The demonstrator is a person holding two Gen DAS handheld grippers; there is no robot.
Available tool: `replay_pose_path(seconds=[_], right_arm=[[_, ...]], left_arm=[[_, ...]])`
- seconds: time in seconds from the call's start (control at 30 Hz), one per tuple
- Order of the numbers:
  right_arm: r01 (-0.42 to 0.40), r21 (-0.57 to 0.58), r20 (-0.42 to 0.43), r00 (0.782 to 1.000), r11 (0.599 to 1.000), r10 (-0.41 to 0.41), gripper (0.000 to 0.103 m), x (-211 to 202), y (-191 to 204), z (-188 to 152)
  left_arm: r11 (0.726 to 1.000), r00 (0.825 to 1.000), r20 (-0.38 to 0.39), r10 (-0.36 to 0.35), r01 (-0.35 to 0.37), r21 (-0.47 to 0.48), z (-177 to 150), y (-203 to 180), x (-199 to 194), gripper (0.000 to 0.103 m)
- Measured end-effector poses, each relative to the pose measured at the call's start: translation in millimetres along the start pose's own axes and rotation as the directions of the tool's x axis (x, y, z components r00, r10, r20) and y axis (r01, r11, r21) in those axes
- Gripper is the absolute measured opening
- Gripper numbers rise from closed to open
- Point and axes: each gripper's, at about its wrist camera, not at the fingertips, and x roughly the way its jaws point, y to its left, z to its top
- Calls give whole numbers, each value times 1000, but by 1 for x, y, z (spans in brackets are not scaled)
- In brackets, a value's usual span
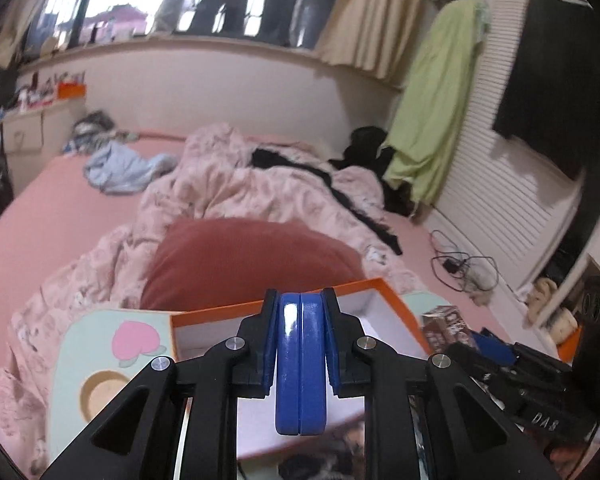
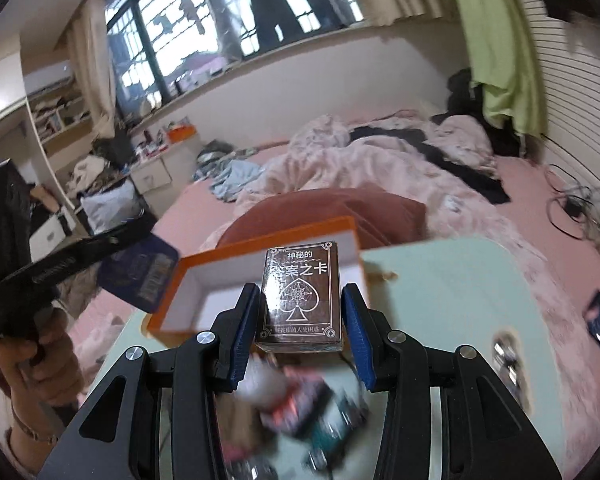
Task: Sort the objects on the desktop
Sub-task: 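Drop card box into orange box with right gripper while left drops blue tin, then grasp the green toy car on the table with the right gripper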
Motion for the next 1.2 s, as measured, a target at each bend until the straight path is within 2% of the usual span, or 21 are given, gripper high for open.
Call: replay_pose_path(seconds=[0.1,0.2,0.27,0.33,0.43,0.53,0.57,0.63,0.73,0.9,1.0,1.1,1.2], right_arm=[[-10,-9,-55,998,1000,10,44,38,6,11],[-5,12,-112,994,1000,6,44,74,7,17],[-9,41,-155,988,999,15,48,90,2,20],[-4,95,-178,984,996,20,57,100,-5,23],[-33,152,-153,987,988,56,60,93,-12,27],[-53,141,-99,993,989,68,62,67,-11,31],[-54,131,-80,995,990,65,64,56,-10,29],[-50,114,-47,997,992,56,72,36,-9,27],[-31,81,-35,999,996,34,76,10,-7,14],[82,-55,-102,991,995,-87,76,-13,1,-31],[145,-102,-128,979,984,-158,76,-18,2,-60],[123,-95,-185,973,988,-139,76,-20,0,-83],[125,-92,-233,962,988,-144,77,-18,-4,-100]], left_arm=[[999,997,-62,34,-37,-37,-5,12,30,19],[996,995,-93,42,-50,-77,-10,22,41,21],[994,995,-95,26,-36,-101,-13,29,39,34],[993,998,-61,20,-27,-115,-13,33,28,42],[993,999,-17,29,-31,-113,-15,37,4,60],[992,999,3,49,-48,-117,-24,40,-21,83],[992,999,0,52,-51,-117,-28,40,-27,85],[994,998,-36,47,-50,-93,-41,38,-36,88],[998,992,-114,55,-58,-21,-66,30,-42,89],[1000,977,-210,26,-28,-5,-115,23,-46,89],[998,975,-213,63,-62,10,-135,20,-47,89],[993,970,-221,102,-88,73,-152,9,-46,89],[994,961,-257,102,-87,69,-159,11,-38,93]])
